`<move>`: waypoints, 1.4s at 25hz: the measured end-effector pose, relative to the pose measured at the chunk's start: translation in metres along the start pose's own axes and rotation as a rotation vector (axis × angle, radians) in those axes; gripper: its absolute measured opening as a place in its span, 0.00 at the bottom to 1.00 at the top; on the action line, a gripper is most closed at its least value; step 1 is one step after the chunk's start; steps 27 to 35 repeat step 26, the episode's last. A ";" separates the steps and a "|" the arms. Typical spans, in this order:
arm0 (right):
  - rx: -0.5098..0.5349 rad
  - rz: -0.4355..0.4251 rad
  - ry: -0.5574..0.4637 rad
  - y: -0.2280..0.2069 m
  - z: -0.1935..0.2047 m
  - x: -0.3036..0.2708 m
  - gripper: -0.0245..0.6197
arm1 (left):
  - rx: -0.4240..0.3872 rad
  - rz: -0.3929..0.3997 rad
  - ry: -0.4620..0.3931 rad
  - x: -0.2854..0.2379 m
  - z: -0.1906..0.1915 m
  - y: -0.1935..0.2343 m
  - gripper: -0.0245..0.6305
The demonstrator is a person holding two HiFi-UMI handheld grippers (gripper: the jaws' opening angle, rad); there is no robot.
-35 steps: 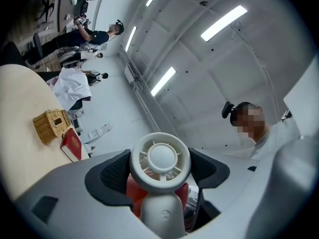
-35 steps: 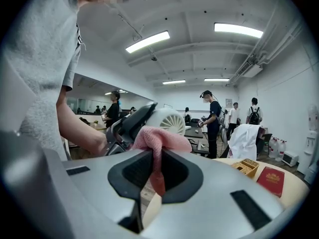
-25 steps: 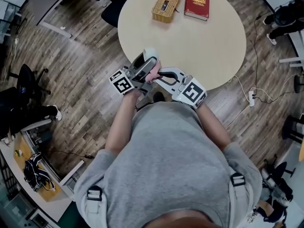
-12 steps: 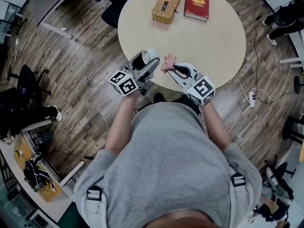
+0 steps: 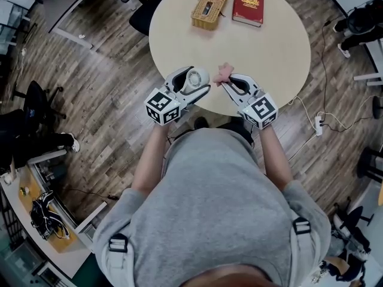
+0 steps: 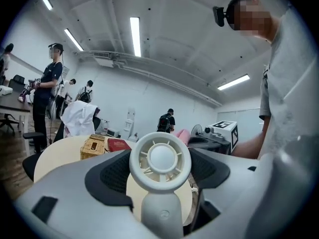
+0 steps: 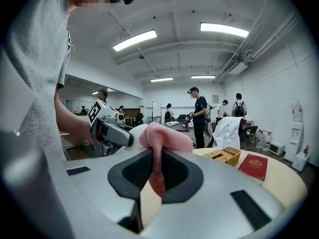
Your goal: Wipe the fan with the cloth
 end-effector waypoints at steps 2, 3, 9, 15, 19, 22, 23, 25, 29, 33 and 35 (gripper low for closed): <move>-0.002 0.005 0.009 -0.002 0.006 0.003 0.10 | 0.000 0.000 0.011 -0.002 0.002 -0.002 0.60; -0.004 0.006 0.012 -0.003 0.008 0.004 0.10 | 0.005 -0.001 0.015 -0.003 0.003 -0.003 0.60; -0.009 0.001 0.011 -0.012 0.017 0.016 0.10 | 0.010 -0.018 0.040 -0.011 0.003 -0.011 0.60; -0.019 -0.008 0.007 -0.024 0.029 0.029 0.10 | 0.022 -0.049 0.049 -0.022 -0.001 -0.022 0.60; -0.014 -0.024 0.005 -0.034 0.032 0.040 0.10 | 0.029 -0.067 0.059 -0.034 -0.006 -0.031 0.60; -0.002 -0.037 0.010 -0.044 0.038 0.050 0.10 | 0.033 -0.081 0.058 -0.048 -0.010 -0.040 0.60; 0.000 -0.040 0.011 -0.047 0.040 0.054 0.10 | 0.034 -0.084 0.058 -0.053 -0.012 -0.043 0.60; 0.002 -0.043 0.014 -0.055 0.045 0.063 0.10 | 0.034 -0.088 0.059 -0.063 -0.015 -0.049 0.60; 0.002 -0.045 0.016 -0.059 0.047 0.067 0.10 | 0.034 -0.089 0.059 -0.069 -0.017 -0.052 0.60; 0.002 -0.045 0.016 -0.059 0.047 0.067 0.10 | 0.034 -0.089 0.059 -0.069 -0.017 -0.052 0.60; 0.002 -0.045 0.016 -0.059 0.047 0.067 0.10 | 0.034 -0.089 0.059 -0.069 -0.017 -0.052 0.60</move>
Point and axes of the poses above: the fingertips, and each gripper's own axes: x backward along the fingers, y to its left, z out of its underside, the point moved 7 cm from there along x, backward along the fingers, and after that the axes turned 15 degrees about y, right-handed, at the moved point
